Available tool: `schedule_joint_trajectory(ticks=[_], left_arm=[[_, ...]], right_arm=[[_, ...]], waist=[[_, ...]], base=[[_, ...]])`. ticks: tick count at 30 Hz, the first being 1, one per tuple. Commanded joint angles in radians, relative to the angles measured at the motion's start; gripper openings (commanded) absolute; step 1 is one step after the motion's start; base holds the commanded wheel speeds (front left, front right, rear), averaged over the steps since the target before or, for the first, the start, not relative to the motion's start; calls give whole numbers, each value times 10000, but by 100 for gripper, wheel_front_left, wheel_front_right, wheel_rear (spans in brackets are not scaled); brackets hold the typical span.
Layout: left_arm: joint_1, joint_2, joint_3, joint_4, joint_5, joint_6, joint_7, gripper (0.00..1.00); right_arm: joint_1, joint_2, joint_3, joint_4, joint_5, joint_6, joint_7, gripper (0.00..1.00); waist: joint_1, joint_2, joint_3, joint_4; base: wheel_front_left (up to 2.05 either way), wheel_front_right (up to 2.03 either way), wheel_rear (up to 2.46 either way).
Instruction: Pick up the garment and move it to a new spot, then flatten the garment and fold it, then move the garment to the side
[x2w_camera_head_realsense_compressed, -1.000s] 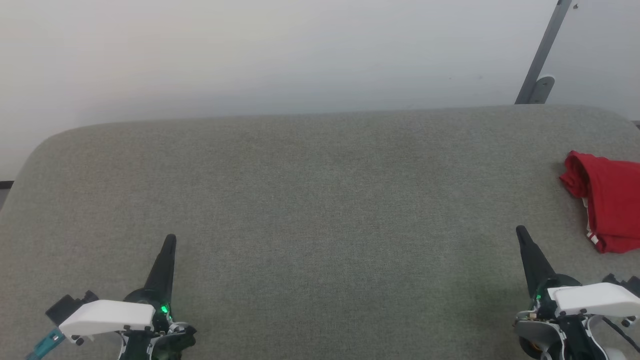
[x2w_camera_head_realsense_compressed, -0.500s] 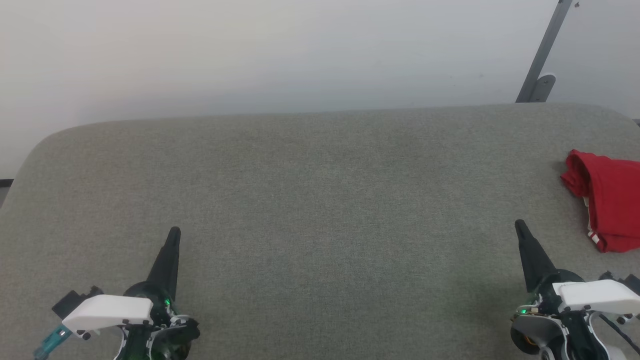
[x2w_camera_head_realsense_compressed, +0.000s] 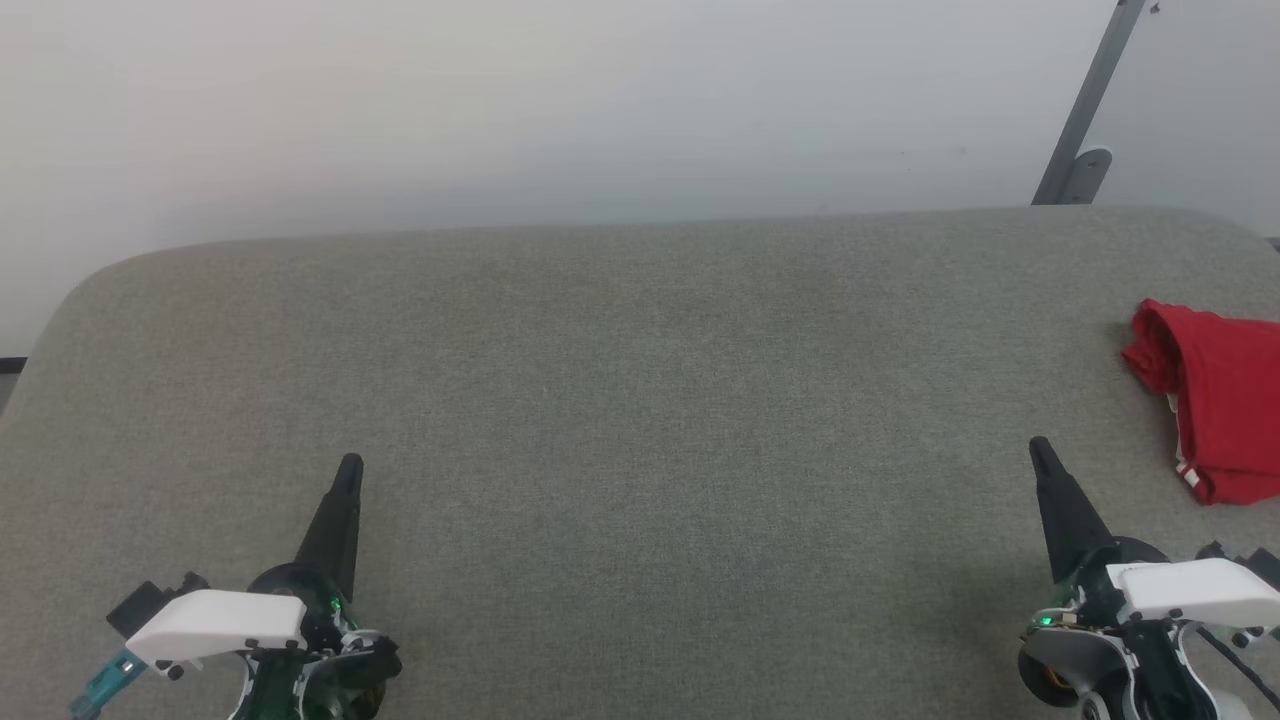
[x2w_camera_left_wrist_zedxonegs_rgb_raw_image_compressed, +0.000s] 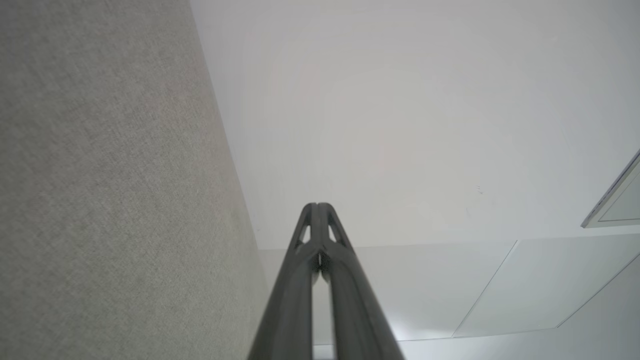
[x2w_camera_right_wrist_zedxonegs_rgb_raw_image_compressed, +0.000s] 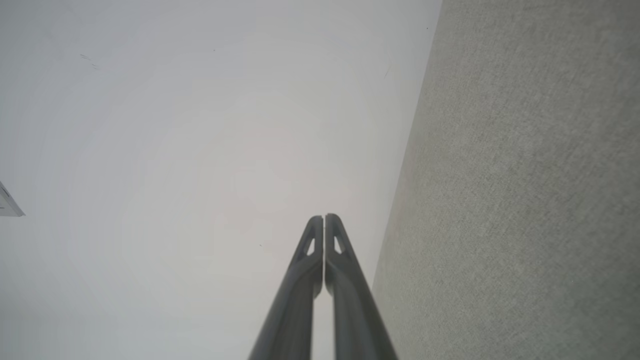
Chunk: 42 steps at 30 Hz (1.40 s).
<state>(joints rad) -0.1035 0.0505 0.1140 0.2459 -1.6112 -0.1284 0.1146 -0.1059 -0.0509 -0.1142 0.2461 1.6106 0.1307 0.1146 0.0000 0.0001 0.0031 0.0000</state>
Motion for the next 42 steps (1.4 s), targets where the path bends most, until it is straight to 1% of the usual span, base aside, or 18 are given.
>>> schedule_joint_trajectory(ticks=[1,42], left_arm=[[-117,-25,0,-5,-30,-42,31,0],[-116,-25,-2,-8,-32,-43,28,0]], right_arm=[[-52,36,-10,-35,40,0,24,0],[-51,36,-8,-34,43,0,21,0]], waist=[[0,-1,0,0],[0,-1,0,0]], base=[[0,0,0],[0,0,0]])
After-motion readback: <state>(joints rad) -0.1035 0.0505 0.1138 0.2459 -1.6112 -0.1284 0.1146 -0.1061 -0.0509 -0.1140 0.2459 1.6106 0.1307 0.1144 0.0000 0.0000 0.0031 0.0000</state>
